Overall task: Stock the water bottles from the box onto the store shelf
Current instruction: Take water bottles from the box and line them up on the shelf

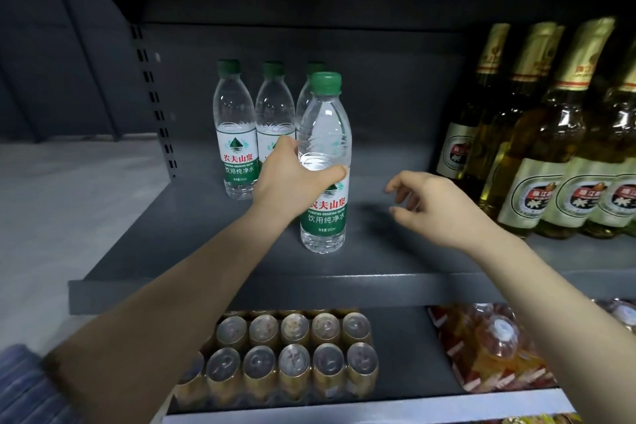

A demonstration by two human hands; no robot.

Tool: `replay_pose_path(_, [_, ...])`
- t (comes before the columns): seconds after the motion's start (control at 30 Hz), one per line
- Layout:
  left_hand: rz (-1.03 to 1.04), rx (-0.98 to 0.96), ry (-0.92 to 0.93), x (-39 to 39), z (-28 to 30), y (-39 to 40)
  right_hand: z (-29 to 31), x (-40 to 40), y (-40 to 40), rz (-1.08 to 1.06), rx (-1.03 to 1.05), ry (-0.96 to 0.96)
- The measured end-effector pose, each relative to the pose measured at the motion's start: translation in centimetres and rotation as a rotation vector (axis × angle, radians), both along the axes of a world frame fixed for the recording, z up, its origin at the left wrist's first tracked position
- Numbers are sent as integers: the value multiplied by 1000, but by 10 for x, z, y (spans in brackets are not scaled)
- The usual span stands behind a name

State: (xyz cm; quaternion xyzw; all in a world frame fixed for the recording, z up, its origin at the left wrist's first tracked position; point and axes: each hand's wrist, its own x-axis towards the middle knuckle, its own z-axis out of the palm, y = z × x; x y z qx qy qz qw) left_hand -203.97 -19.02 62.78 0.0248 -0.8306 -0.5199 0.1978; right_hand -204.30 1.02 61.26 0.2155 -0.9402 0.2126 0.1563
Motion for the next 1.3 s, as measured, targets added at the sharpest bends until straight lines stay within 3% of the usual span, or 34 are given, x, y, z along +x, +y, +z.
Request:
replay_pose_path(0.17, [-117, -29, -58, 4, -3, -8, -1, -4, -7, -3, 0, -7])
replay_pose_path(0.4, [-232, -76, -161, 11, -25, -42, -11, -3, -29, 44, -151, -86])
replay_pose_path(0.73, [-214, -728, -147, 16, -30, -62, -29, -3, -61, 50, -397, -193])
replay_pose_path(0.97, [-222, -772, -185, 14, -34, -65, -37, -4, -73, 26, -536, -221])
replay_pose_path(1.3, [-265, -795, -175, 1, -39, -55, -34, -19, -70, -68, -507, -198])
